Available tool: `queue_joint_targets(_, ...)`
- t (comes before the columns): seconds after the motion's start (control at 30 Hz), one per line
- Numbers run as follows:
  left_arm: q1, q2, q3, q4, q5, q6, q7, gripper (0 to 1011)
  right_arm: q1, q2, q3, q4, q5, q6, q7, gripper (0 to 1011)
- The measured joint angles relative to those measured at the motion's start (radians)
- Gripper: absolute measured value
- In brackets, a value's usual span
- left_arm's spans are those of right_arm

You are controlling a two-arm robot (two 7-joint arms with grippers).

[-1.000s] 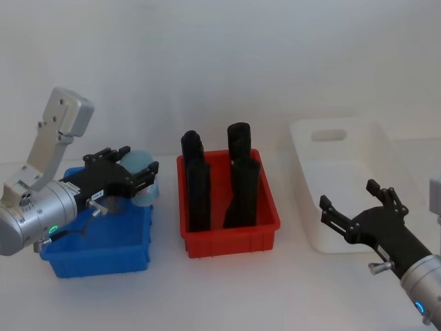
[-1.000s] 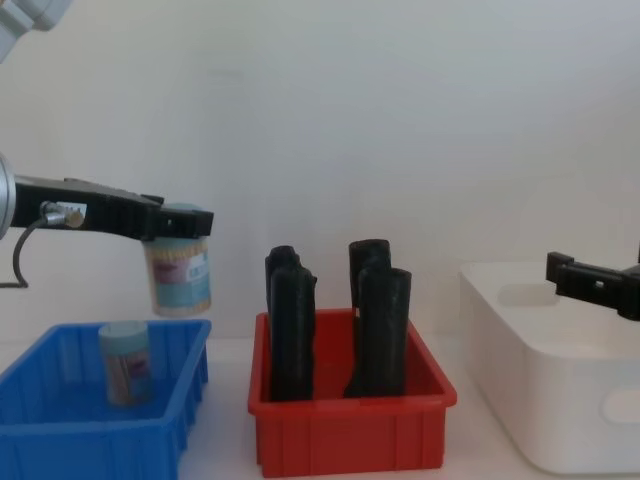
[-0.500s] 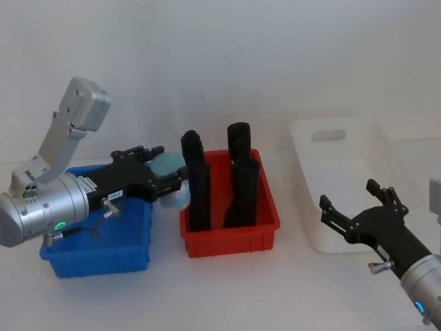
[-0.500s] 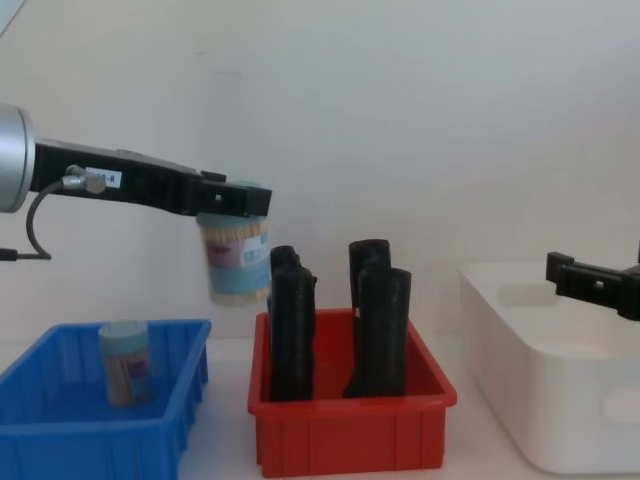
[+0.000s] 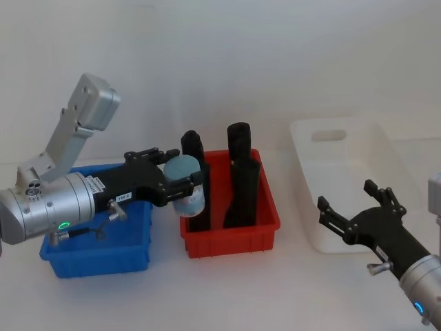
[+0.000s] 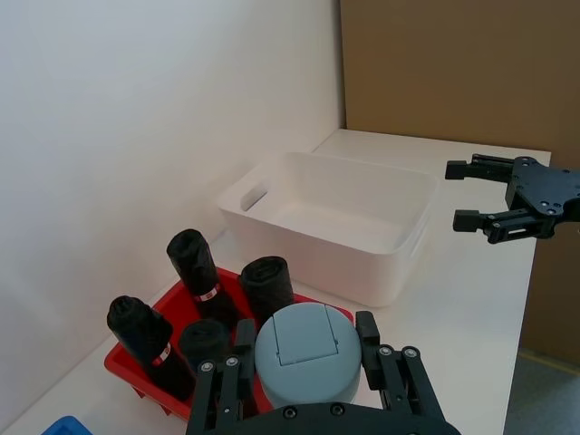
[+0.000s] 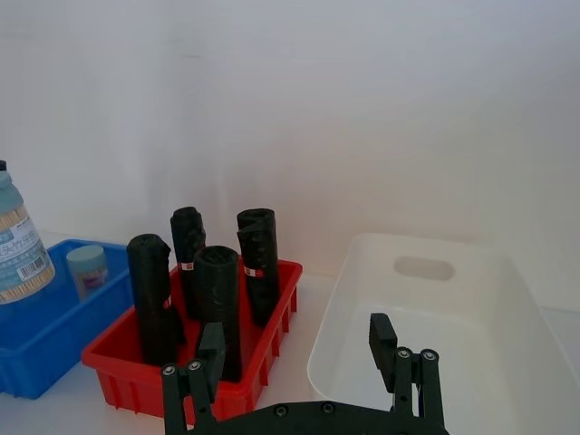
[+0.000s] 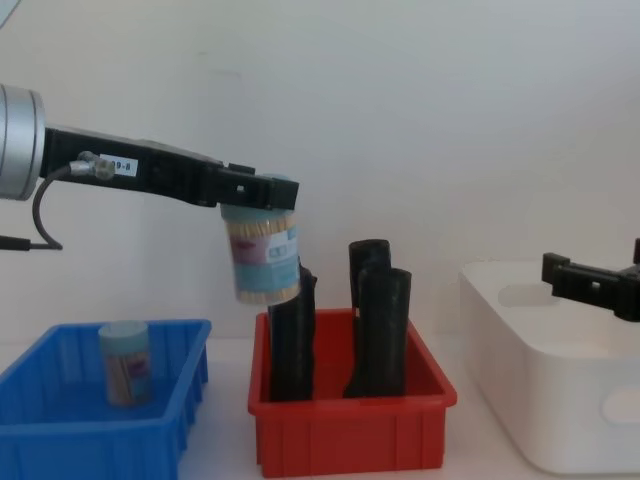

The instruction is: Pick the cotton swabs from the blue box and place them into the white box.

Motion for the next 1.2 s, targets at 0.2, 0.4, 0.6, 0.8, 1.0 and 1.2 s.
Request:
queue_joint_targets(0.2, -0.002, 0.0, 0.002, -0.002, -0.001, 0.002, -0.013, 670, 0.004, 0.002, -0.002, -0.001, 0.0, 0.008, 0.045, 1002)
queue_joint_targets(0.4, -0.003, 0.0, 0.002, -0.004, -0.002, 0.004, -0.02, 670, 0.013, 0.003, -0.01, -0.001, -0.005, 0.022, 0.108, 1001)
queue_joint_targets(0.6, -0.004, 0.0, 0.003, -0.005, -0.002, 0.004, -0.025, 670, 0.029, -0.003, -0.024, 0.005, -0.026, 0.036, 0.18, 1002)
queue_joint_targets(0.8, -0.004, 0.0, 0.004, -0.005, -0.003, 0.005, -0.028, 670, 0.055, -0.021, -0.045, 0.021, -0.056, 0.046, 0.26, 1002)
queue_joint_targets(1.0, -0.005, 0.0, 0.004, -0.006, -0.003, 0.006, -0.03, 670, 0.09, -0.047, -0.068, 0.048, -0.091, 0.053, 0.335, 1002)
queue_joint_targets(1.2, -0.005, 0.0, 0.004, -0.006, -0.003, 0.006, -0.031, 670, 0.131, -0.078, -0.09, 0.084, -0.124, 0.055, 0.387, 1002)
